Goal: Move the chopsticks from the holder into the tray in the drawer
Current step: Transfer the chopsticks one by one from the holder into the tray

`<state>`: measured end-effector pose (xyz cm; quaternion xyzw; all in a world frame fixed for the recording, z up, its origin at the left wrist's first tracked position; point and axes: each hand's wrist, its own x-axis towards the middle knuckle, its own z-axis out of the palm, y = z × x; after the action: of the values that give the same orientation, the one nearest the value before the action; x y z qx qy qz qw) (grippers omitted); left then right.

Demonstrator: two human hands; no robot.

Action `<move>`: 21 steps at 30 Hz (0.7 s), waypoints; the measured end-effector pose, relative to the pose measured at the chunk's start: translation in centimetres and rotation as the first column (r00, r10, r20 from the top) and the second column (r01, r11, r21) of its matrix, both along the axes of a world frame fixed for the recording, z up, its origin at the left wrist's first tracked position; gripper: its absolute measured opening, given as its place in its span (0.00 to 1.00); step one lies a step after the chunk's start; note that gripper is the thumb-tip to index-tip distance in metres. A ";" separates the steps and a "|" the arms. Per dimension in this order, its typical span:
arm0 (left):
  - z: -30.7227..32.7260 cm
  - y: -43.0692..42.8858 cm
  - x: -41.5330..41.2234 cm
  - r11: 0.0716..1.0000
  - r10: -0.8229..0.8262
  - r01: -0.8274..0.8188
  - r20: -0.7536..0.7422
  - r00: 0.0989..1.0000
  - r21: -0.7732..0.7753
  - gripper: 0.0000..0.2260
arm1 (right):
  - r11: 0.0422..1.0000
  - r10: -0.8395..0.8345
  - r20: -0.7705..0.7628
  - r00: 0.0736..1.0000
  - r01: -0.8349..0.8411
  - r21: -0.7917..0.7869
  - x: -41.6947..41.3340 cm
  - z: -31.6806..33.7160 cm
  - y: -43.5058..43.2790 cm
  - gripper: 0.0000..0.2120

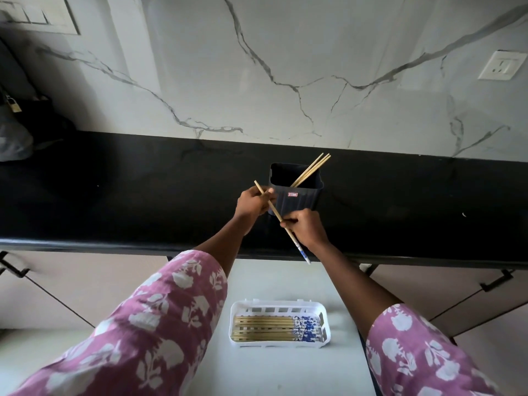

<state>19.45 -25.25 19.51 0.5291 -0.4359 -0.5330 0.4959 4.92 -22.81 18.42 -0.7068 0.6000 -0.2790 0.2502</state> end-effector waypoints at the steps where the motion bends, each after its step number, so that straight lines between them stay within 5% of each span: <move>1: -0.9 0.1 0.5 0.999 0.017 -0.018 0.046 0.999 0.026 0.08 | 0.999 -0.007 -0.001 1.000 0.007 0.035 -0.1 -0.8 0.2 0.10; 6: -4.8 1.0 3.5 0.987 -0.016 -0.054 0.426 0.904 0.153 0.26 | 0.974 -0.008 0.062 0.998 -0.007 0.227 -0.6 -5.0 1.8 0.10; 10: -7.8 1.2 5.6 0.931 -0.236 -0.070 0.737 0.634 0.359 0.31 | 0.927 0.091 0.028 0.995 -0.095 0.362 -0.8 -7.9 3.5 0.10; 14: -9.0 1.1 6.2 0.879 -0.401 -0.061 0.801 0.445 0.474 0.41 | 0.882 0.229 -0.115 0.967 -0.156 0.445 -0.9 -11.1 5.0 0.10; 21: -8.9 0.4 5.2 0.828 -0.498 -0.046 0.770 0.398 0.559 0.49 | 0.815 0.488 -0.327 0.809 -0.289 0.502 -0.6 -15.8 7.3 0.10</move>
<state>24.68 -24.84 10.57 0.7688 -0.5479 -0.3263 -0.0479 4.32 -15.52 2.59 -0.7882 0.5248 0.0867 0.3096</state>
